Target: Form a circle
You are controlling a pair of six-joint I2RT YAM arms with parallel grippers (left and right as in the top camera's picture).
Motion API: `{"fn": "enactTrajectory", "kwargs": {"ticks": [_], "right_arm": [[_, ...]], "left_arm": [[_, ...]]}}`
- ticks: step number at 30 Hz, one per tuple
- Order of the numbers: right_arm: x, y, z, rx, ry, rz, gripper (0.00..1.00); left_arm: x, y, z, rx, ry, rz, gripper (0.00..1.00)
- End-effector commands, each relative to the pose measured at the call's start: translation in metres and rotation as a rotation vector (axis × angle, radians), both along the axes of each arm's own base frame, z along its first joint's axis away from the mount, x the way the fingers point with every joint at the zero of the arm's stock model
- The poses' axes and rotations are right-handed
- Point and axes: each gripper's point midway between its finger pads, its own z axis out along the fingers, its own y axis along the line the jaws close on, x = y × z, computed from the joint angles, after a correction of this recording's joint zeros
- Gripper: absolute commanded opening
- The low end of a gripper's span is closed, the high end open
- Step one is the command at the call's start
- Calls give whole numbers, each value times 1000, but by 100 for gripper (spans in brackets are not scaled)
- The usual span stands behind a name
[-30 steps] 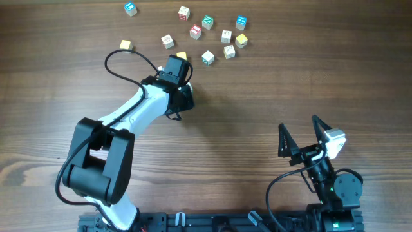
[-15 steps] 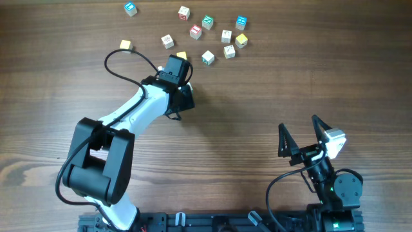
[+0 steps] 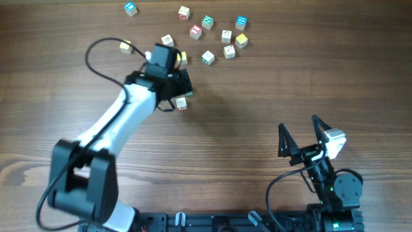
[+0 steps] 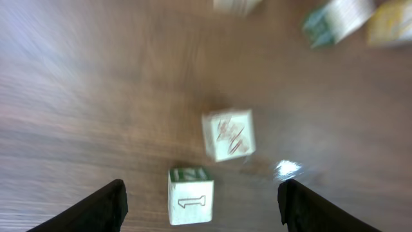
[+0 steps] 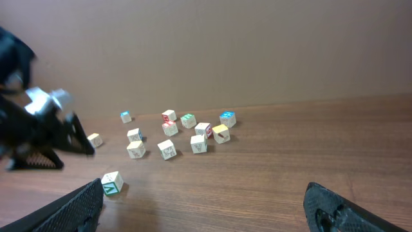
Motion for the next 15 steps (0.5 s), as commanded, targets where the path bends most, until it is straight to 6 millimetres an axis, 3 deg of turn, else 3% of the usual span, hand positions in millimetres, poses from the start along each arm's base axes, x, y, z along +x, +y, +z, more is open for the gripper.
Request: {"fn": "enactTrajectory", "kwargs": {"ticks": [1,6,8,12,15], "right_arm": [[0,0,3,-4,-14,-4,100],[0,0,3,-4,-14,-4,100],[0,0,3,-4,-14,-4,100],[0,0,3,-4,-14,-4,100],[0,0,3,-5,-14,-4,100]], "left_arm": [[16,35,32,-2,-82,92,85],[16,84,25,11,-37,208,87],[10,94,21,14,-4,230,80],[-15,90,8,53,100,171,80],[-26,73,-1,83,127,51,80]]}}
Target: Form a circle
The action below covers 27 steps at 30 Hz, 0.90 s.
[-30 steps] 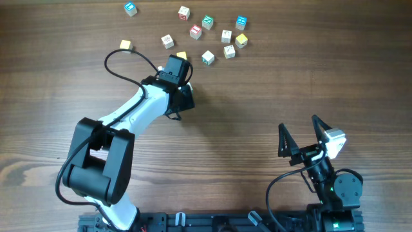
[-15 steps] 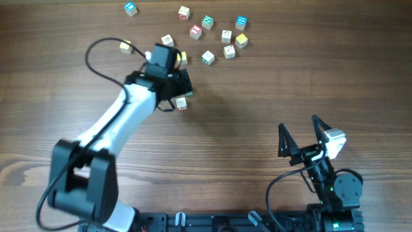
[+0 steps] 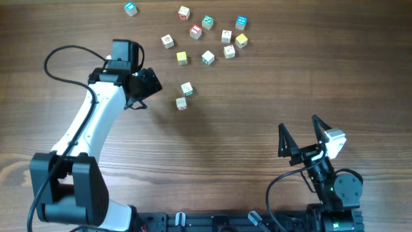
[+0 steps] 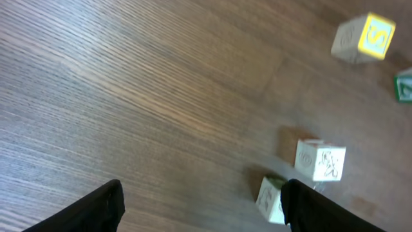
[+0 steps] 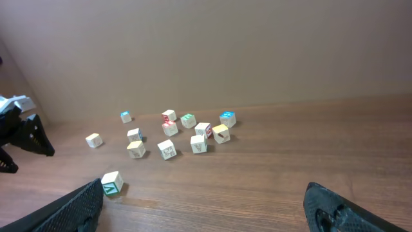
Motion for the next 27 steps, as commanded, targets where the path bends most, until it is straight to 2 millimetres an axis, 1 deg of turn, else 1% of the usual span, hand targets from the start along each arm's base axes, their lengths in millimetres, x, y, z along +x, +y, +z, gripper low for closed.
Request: {"fn": "enactTrajectory", "kwargs": {"ticks": [1,3,5,8,11,14,19,23,26,27], "right_arm": [[0,0,3,-5,-14,-4,100],[0,0,3,-5,-14,-4,100],[0,0,3,-5,-14,-4,100],[0,0,3,-4,-14,-4,100],[0,0,3,-5,-14,-4,100],[0,0,3,-4,-14,-4,100],[0,0,3,-4,-14,-4,100],[0,0,3,-4,-14,-4,100],[0,0,3,-5,-14,-4,100],[0,0,3,-4,-14,-4,100]], "left_arm": [[-12,-22,-11,35,33,-157,79],[-18,-35,-17,36,39,-194,79],[-23,-49,-25,37,39,-235,83],[-31,-68,-37,36,30,-288,83],[-33,-86,-40,32,6,-335,82],[-30,-97,-37,29,-23,-360,80],[-29,-94,-40,51,-24,-336,80],[-29,-94,-53,53,5,-327,79],[-25,-95,-64,54,11,-328,74],[-24,-97,-65,51,9,-329,70]]}}
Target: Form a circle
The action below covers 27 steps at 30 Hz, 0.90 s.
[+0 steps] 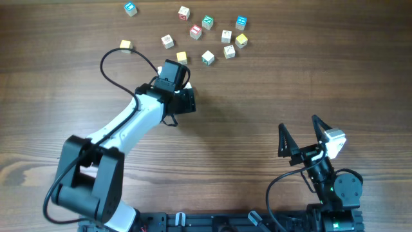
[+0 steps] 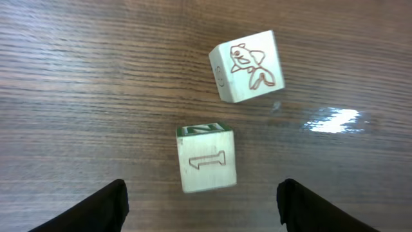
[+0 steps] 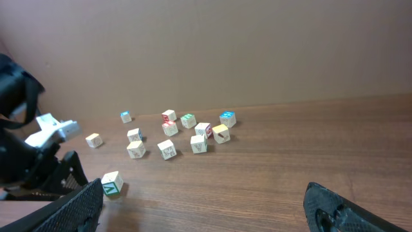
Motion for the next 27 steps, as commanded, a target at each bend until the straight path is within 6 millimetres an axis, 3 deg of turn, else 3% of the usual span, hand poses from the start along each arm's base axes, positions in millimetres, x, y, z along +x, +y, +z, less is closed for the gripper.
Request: {"fn": "enactTrajectory", "kwargs": {"ticks": [1,3,15,21,27], "right_arm": [[0,0,2,-4,-13,-4,100],[0,0,2,-4,-13,-4,100],[0,0,2,-4,-13,-4,100],[0,0,2,-5,-14,-4,100],[0,0,2,-5,-14,-4,100]], "left_arm": [[0,1,-13,15,16,11,68],[0,1,-14,14,14,10,60],[2,-2,-28,9,36,45,57],[5,-3,-27,1,20,45,43],[5,-3,-27,1,23,48,40]]}}
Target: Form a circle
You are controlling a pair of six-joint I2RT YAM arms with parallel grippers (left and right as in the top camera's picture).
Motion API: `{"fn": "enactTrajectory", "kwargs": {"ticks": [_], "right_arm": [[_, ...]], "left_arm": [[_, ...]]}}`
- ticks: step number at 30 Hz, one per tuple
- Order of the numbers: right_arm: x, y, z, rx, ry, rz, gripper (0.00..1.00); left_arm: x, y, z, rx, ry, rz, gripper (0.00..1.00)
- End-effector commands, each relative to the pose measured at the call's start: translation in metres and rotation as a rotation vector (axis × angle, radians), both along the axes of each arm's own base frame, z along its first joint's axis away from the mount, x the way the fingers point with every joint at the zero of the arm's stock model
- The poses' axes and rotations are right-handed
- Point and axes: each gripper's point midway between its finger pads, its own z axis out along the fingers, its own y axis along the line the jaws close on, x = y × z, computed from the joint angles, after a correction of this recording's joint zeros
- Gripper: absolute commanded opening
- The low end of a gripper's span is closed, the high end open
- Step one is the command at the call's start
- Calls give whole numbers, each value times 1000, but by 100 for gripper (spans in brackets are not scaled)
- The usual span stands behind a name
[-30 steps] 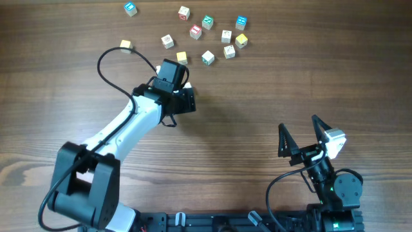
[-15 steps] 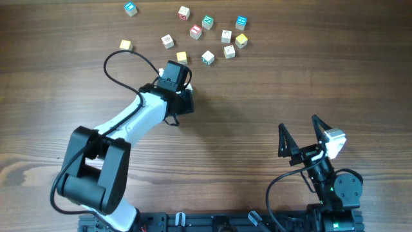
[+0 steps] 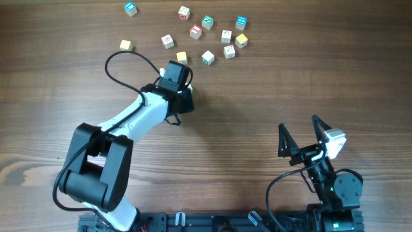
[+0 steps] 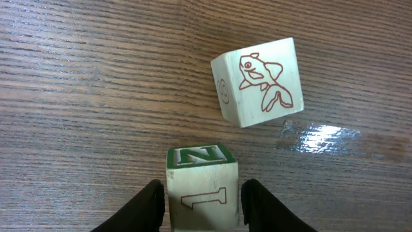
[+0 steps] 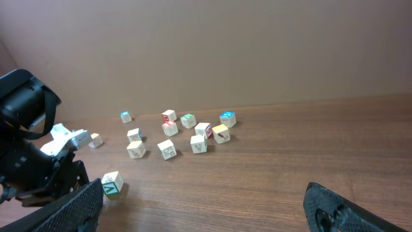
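Note:
Two wooden cubes lie close together in the left wrist view. One is the cube with a "1" on top and a green "N" on its side (image 4: 202,192); the other is a fish cube (image 4: 259,81) just beyond it. My left gripper (image 4: 202,207) is shut on the "1" cube, a black finger against each side. From overhead the left gripper (image 3: 183,96) covers both cubes. Several more cubes (image 3: 207,58) are scattered at the far side of the table. My right gripper (image 3: 302,138) rests open near the front right, holding nothing.
The scattered cubes run from a blue one (image 3: 131,8) at the far left to a yellow one (image 3: 241,40). A lone cube (image 3: 125,45) lies left of the group. The left arm's black cable (image 3: 122,61) loops over the table. A green-marked cube (image 5: 111,183) sits beside the left arm.
The left fingers stood wide apart on either side of the "1" cube; now they are drawn in against its sides, and the camera sits lower over it. The right arm is unchanged.
My left gripper first hung open over the "1" and fish cubes. It was then off to their left, both cubes bare on the table. Later it was back above them, open around the "1" cube, and now it is shut on that cube.

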Motion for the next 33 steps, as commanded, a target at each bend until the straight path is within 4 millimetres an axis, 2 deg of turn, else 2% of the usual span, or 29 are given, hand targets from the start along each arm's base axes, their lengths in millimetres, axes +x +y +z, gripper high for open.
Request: {"fn": "enactTrajectory", "kwargs": {"ticks": [1,21,24,27,33], "right_arm": [[0,0,3,-4,-14,-4,100],[0,0,3,-5,-14,-4,100],[0,0,3,-5,-14,-4,100],[0,0,3,-5,-14,-4,100],[0,0,3,-5,-14,-4,100]], "left_arm": [[-3,2,-6,16,13,6,39],[0,1,-5,-9,5,64,36],[1,3,-5,-5,1,91,37],[5,3,-3,-7,-15,98,44],[5,2,-3,-9,-16,98,44]]}}
